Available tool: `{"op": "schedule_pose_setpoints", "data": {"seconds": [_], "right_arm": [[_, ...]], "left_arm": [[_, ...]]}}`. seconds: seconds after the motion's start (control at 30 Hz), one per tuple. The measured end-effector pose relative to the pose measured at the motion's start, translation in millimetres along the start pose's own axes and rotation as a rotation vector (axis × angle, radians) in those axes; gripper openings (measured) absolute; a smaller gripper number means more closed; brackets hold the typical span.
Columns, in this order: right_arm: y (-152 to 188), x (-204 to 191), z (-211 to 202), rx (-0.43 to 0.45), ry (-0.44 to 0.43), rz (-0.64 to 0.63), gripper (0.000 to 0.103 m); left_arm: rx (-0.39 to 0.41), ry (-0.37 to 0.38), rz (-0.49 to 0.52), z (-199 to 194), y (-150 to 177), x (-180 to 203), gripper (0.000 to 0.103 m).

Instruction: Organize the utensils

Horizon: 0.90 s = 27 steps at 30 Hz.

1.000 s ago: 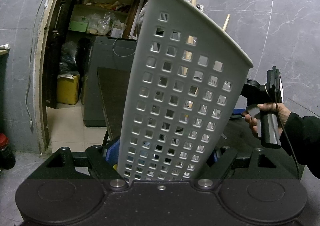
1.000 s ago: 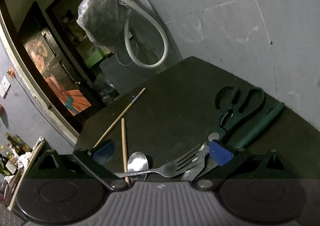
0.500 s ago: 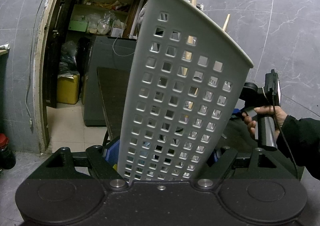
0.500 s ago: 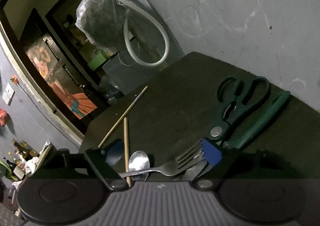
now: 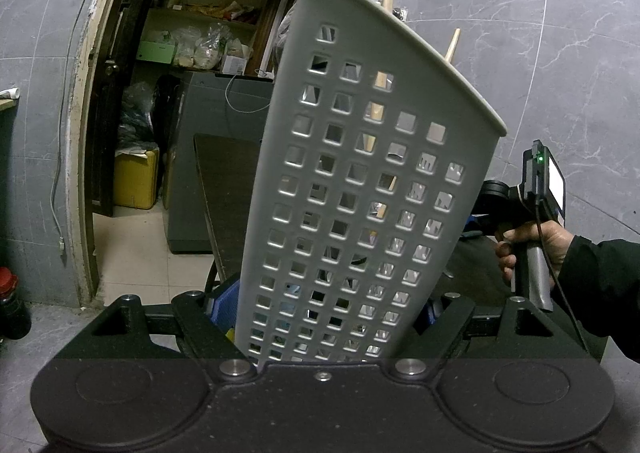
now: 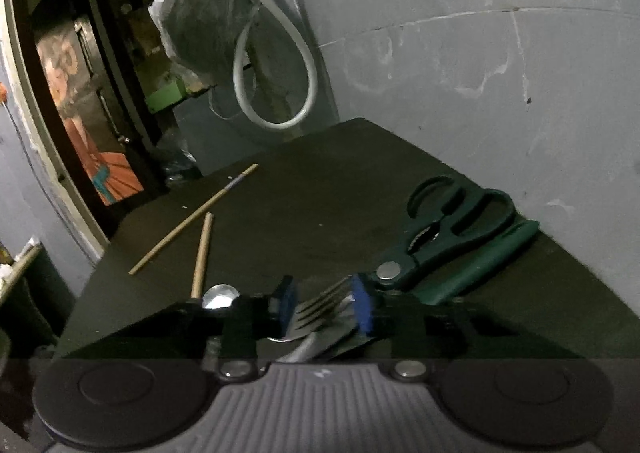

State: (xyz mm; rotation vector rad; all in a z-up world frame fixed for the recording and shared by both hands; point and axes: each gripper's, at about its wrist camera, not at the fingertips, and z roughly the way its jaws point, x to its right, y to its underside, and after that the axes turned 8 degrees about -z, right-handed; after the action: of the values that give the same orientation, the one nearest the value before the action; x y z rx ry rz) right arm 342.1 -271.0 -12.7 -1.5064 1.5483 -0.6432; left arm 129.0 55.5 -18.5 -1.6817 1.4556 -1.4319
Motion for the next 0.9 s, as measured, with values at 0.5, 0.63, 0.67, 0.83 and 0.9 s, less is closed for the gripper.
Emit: {"op": "schedule_pose_setpoints", "data": {"seconds": [0.5, 0.63, 0.67, 0.83, 0.9], "right_arm": [[-4, -2, -47, 0.134, -0.028, -0.031, 0.006], [-6, -16, -77, 0.237, -0.020, -0.141, 0.005], [-6, -21, -86, 0.264, -0.020, -0.175, 0.004], [-8, -45, -120, 0.336, -0.047, -0.291, 0.003], [-4, -58, -133, 0.366, -0.047, -0.371, 0.003]], "left_arm": [[0.000, 0.000, 0.000, 0, 0, 0, 0.083], [0.000, 0.000, 0.000, 0, 0, 0, 0.083], [0.000, 0.000, 0.000, 0, 0, 0, 0.083], [0.000, 0.001, -0.001, 0, 0, 0, 0.083], [0.000, 0.001, -0.001, 1, 0, 0, 0.083]]}}
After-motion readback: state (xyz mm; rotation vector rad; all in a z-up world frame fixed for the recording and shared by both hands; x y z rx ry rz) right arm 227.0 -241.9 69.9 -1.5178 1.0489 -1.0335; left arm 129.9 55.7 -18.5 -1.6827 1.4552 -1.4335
